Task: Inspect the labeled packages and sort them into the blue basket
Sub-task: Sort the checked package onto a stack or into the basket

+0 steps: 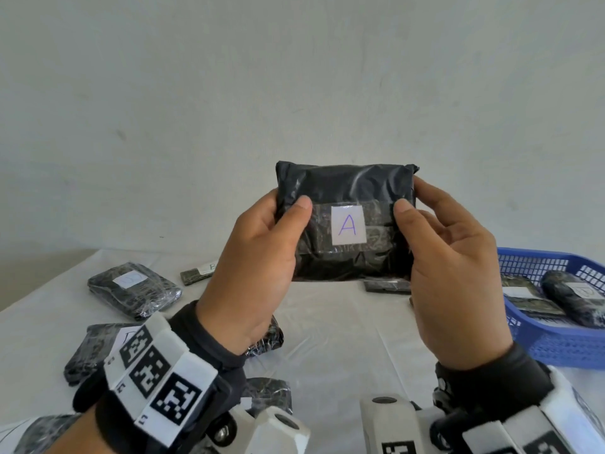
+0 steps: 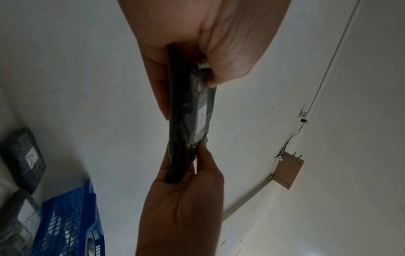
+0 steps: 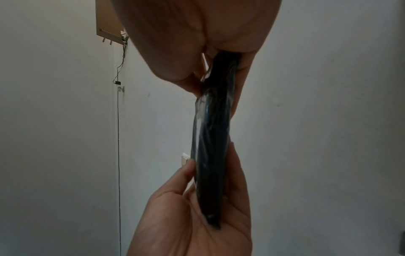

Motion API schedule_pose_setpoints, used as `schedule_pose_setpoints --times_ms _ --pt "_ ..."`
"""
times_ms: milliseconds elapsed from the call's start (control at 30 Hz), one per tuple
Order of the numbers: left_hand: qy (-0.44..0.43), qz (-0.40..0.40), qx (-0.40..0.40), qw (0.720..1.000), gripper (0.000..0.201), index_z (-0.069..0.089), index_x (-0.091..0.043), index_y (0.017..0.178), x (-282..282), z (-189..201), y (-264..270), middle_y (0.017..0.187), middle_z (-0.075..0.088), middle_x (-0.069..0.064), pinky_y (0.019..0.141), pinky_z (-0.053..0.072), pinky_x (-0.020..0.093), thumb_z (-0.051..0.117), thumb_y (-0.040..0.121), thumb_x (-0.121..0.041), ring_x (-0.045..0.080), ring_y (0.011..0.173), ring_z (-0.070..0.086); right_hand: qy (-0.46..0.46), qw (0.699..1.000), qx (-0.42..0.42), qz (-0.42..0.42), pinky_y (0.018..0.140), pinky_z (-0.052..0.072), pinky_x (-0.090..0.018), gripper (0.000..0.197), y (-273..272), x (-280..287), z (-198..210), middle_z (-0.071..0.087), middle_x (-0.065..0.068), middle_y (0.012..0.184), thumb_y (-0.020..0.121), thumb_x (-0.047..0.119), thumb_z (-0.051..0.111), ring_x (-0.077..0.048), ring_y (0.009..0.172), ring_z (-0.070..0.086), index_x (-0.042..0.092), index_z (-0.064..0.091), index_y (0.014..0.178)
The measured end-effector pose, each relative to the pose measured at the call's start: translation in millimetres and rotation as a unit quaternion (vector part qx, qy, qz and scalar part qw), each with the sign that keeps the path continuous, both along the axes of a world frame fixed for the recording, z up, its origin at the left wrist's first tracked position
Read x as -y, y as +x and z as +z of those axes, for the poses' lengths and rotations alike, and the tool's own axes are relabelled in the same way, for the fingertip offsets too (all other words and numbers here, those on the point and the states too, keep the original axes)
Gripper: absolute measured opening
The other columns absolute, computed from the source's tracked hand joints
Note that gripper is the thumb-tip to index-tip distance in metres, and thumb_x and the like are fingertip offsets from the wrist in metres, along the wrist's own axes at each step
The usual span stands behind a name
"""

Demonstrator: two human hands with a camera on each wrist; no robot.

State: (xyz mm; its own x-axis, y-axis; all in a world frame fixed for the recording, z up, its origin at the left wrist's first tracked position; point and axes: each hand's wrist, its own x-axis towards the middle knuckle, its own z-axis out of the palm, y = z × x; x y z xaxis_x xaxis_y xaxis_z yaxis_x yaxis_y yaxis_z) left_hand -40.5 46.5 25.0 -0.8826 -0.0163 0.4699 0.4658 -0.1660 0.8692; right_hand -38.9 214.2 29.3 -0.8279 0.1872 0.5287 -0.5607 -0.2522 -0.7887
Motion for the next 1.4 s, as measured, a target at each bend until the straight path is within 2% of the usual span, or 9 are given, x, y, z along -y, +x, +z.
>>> schedule_pose_setpoints --times_ms 133,267,400,500,667,867,1033,1200,1400 --pt "0.001 0.000 -0.003 1.000 0.028 0.072 -0.016 0.114 0.8 -0.1 -1.4 0.108 0.080 0.005 0.092 0.059 0.039 0.045 0.110 -0.019 0.020 0.103 0.076 -0.011 1.000 -0.005 -0.009 0.072 0.063 -0.026 0.031 -0.1 -0.1 -0.2 0.082 -0.003 0.095 0.104 0.008 0.058 -0.014 0.085 0.079 0.013 0.069 0.133" --pt "0.001 -0.001 -0.031 1.000 0.031 0.067 -0.024 0.126 -2.3 -2.1 -1.5 0.111 0.079 0.000 0.087 0.060 0.029 0.042 0.111 -0.014 0.015 0.105 0.075 -0.010 0.999 -0.011 -0.035 0.068 0.062 -0.022 0.029 0.0 1.5 -1.2 0.082 -0.002 0.090 0.103 0.006 0.060 -0.011 0.079 0.077 0.015 0.071 0.128" --pt "-0.023 -0.009 -0.043 0.999 0.029 0.068 -0.024 0.123 -4.3 -2.7 -0.2 0.113 0.078 -0.001 0.094 0.059 0.038 0.042 0.111 -0.018 0.014 0.107 0.074 0.058 0.996 -0.030 -0.068 0.077 0.063 -0.024 0.025 -1.5 5.3 -4.1 0.082 0.006 0.100 0.103 0.009 0.062 -0.008 0.090 0.078 0.022 0.072 0.122" --pt "-0.035 0.003 -0.051 0.998 0.026 0.067 -0.023 0.123 -5.0 -2.6 0.6 0.113 0.078 0.000 0.097 0.058 0.047 0.046 0.110 -0.015 0.016 0.108 0.074 0.100 0.989 -0.044 -0.101 0.086 0.062 -0.025 0.033 -2.2 6.9 -5.8 0.080 0.009 0.111 0.103 0.014 0.064 -0.006 0.102 0.076 0.021 0.068 0.135" --pt "-0.045 -0.006 -0.064 0.997 0.026 0.063 -0.021 0.129 -7.1 -4.1 1.9 0.118 0.076 0.002 0.098 0.057 0.052 0.054 0.106 -0.015 0.022 0.111 0.073 0.176 0.973 -0.061 -0.137 0.089 0.062 -0.026 0.042 1.8 9.5 -6.1 0.078 0.013 0.113 0.097 0.023 0.073 -0.003 0.104 0.074 0.022 0.065 0.139" --pt "-0.044 -0.017 -0.083 0.995 0.037 0.058 -0.022 0.137 -4.8 -1.2 3.9 0.123 0.073 0.003 0.100 0.056 0.053 0.054 0.104 -0.009 0.024 0.116 0.070 0.239 0.956 -0.066 -0.155 0.101 0.057 -0.036 0.066 1.0 10.5 -8.4 0.072 0.010 0.128 0.092 0.042 0.075 -0.007 0.118 0.069 0.021 0.053 0.150" --pt "-0.042 -0.042 -0.078 0.995 0.044 0.054 -0.020 0.141 -4.5 1.4 5.7 0.125 0.072 0.006 0.098 0.058 0.053 0.048 0.104 0.003 0.026 0.116 0.071 0.230 0.961 -0.067 -0.137 0.101 0.057 -0.037 0.064 -1.1 8.4 -8.1 0.071 0.008 0.130 0.095 0.039 0.073 -0.008 0.119 0.068 0.019 0.051 0.152" --pt "-0.021 -0.065 -0.063 0.996 0.045 0.055 -0.018 0.139 -4.6 2.0 6.7 0.119 0.075 0.010 0.086 0.063 0.041 0.040 0.104 0.006 0.026 0.108 0.074 0.197 0.974 -0.070 -0.089 0.093 0.062 -0.037 0.041 -2.5 5.0 -7.8 0.077 0.007 0.117 0.104 0.017 0.064 -0.012 0.108 0.073 0.020 0.059 0.144" --pt "0.024 -0.114 -0.030 0.993 0.043 0.058 -0.025 0.135 -2.0 4.9 7.0 0.117 0.077 0.003 0.077 0.063 0.035 0.037 0.107 0.000 0.020 0.105 0.076 0.064 0.998 -0.015 0.020 0.091 0.058 -0.022 0.049 -8.8 -4.8 -4.2 0.078 0.007 0.121 0.109 0.001 0.044 -0.009 0.111 0.073 0.016 0.049 0.155"
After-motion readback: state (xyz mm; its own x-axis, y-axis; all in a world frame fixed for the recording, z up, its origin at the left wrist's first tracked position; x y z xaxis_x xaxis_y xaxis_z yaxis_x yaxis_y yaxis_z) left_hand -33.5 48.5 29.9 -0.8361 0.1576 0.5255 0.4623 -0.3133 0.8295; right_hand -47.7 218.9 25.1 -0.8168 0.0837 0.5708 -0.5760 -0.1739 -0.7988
